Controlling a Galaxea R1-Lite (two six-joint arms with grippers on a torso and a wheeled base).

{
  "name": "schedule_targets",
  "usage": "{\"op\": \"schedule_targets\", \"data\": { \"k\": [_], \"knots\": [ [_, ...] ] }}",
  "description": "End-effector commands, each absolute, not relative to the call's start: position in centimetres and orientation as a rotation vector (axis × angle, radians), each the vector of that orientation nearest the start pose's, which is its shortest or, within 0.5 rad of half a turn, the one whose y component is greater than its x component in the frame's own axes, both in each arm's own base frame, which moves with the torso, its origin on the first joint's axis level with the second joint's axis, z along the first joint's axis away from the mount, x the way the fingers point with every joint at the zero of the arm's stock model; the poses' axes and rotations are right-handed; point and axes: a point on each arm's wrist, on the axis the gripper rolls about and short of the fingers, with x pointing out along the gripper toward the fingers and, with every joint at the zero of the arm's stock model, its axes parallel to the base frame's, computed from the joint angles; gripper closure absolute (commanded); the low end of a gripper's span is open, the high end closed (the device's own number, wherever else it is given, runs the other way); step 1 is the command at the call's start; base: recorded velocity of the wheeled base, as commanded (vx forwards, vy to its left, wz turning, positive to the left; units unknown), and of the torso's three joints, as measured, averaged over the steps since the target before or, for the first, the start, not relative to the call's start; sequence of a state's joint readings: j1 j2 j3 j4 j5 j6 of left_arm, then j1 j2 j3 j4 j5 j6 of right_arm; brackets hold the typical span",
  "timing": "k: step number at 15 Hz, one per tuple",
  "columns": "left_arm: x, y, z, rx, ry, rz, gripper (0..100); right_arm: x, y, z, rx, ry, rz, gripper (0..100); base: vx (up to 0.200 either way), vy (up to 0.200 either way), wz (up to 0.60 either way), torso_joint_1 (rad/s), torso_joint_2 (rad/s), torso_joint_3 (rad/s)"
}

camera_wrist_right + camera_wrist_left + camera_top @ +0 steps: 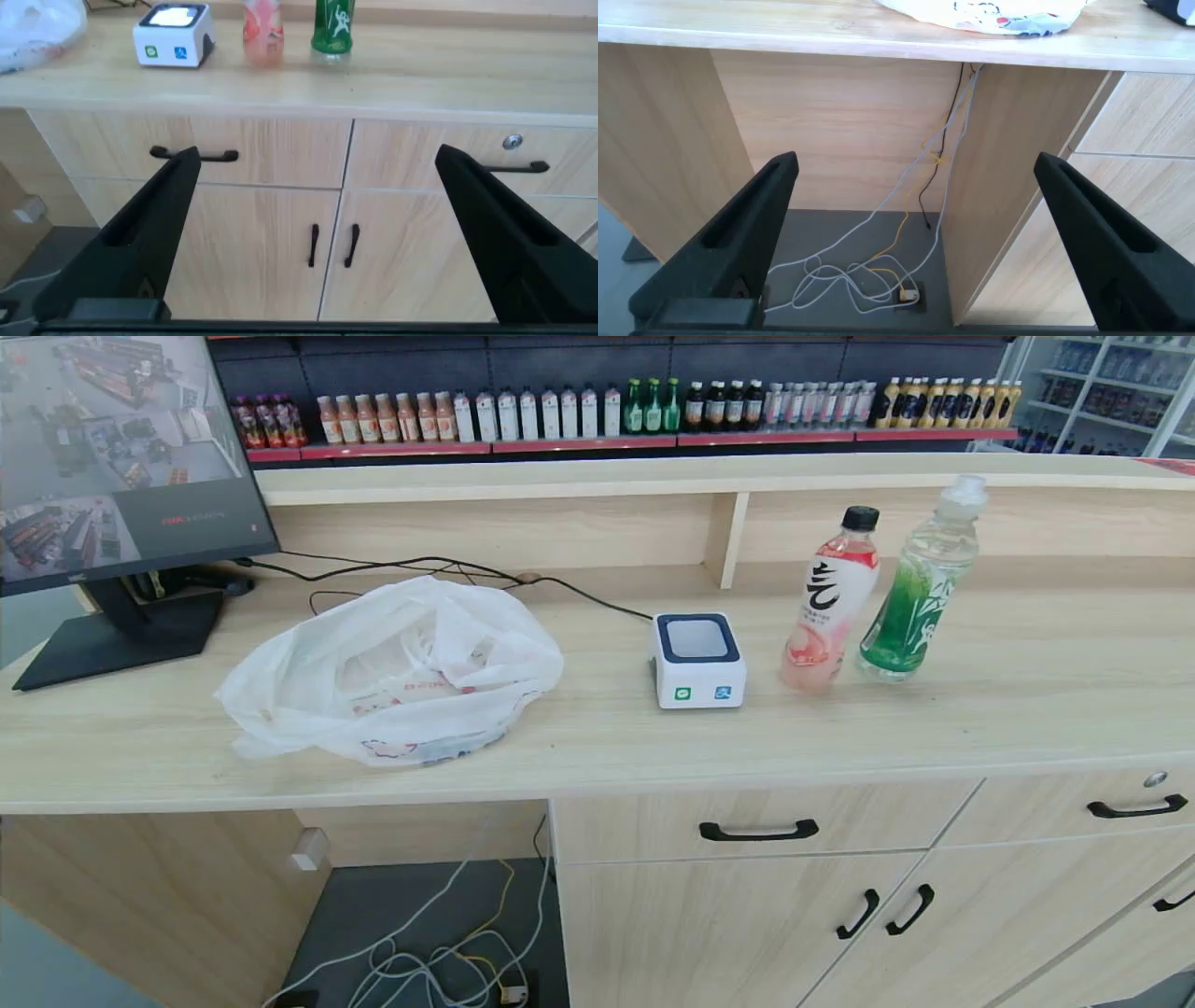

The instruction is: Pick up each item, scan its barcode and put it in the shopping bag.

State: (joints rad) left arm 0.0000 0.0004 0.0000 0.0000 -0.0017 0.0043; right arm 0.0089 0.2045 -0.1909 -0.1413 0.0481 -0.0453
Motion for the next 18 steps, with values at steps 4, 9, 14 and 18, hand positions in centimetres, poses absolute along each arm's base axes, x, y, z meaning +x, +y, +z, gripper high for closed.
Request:
{"op": "schedule_targets", "data": {
  "k": [4,9,14,18],
  "knots": [
    [-2.3,0.0,7.5,0.005,0.0,-0.002,0,13.2,0.4,22.8,0.024,-0.192,0.071,0,0.0,0.0,0.0,0.0,0.0,0.0],
    [-2.3,0.0,7.5,0.005,0.0,-0.002,0,21.0,2.3,24.8,-0.015,-0.386,0.147,0,0.0,0.0,0.0,0.0,0.0,0.0],
    [-2.3,0.0,7.5,0.005,0.0,-0.003,0,25.3,4.3,23.2,-0.037,-0.509,0.193,0,0.0,0.0,0.0,0.0,0.0,0.0],
    [-2.3,0.0,7.5,0.005,0.0,-0.002,0,27.5,5.2,21.1,-0.038,-0.434,0.215,0,0.0,0.0,0.0,0.0,0.0,0.0]
  ]
}}
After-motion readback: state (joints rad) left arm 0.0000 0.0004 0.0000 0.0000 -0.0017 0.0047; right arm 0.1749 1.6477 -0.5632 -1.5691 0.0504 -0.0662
